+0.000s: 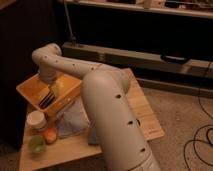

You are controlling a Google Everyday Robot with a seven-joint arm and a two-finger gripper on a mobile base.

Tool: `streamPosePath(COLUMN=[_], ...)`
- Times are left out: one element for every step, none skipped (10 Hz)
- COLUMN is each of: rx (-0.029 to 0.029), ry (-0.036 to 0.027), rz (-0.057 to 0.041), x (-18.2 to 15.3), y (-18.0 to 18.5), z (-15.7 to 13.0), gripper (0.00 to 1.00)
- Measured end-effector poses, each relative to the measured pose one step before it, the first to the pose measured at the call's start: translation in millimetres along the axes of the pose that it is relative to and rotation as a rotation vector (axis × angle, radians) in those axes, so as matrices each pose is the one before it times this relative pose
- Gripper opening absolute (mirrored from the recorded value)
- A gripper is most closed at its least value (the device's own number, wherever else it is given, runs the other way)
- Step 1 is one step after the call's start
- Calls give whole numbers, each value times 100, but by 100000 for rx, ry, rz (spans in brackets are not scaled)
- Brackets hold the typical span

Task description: Place eraser in plastic cup

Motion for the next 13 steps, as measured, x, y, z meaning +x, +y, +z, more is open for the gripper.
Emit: streamPosePath(rx=[-1703, -1213, -853, -755, -589, -713, -532, -401, -451, 95, -1320, -606, -269], ry=[-853, -389, -154, -875, -688, -536, -609, -105, 143, 92, 404, 154, -81], rz=[616, 16, -330, -762, -332, -178, -315, -455, 77, 236, -112, -403, -433], x=[-162, -35, 36, -267, -11, 32, -112, -54, -27, -65, -21, -61, -112], y=[335, -23, -116, -373, -85, 199, 303, 474, 629, 566, 884, 309, 41], z=[1361, 732, 666, 1096, 829, 912, 1011, 782, 536, 411, 545, 195, 217], gripper=[80, 80, 80, 80, 80, 80, 80, 80, 80, 80, 80, 80, 80])
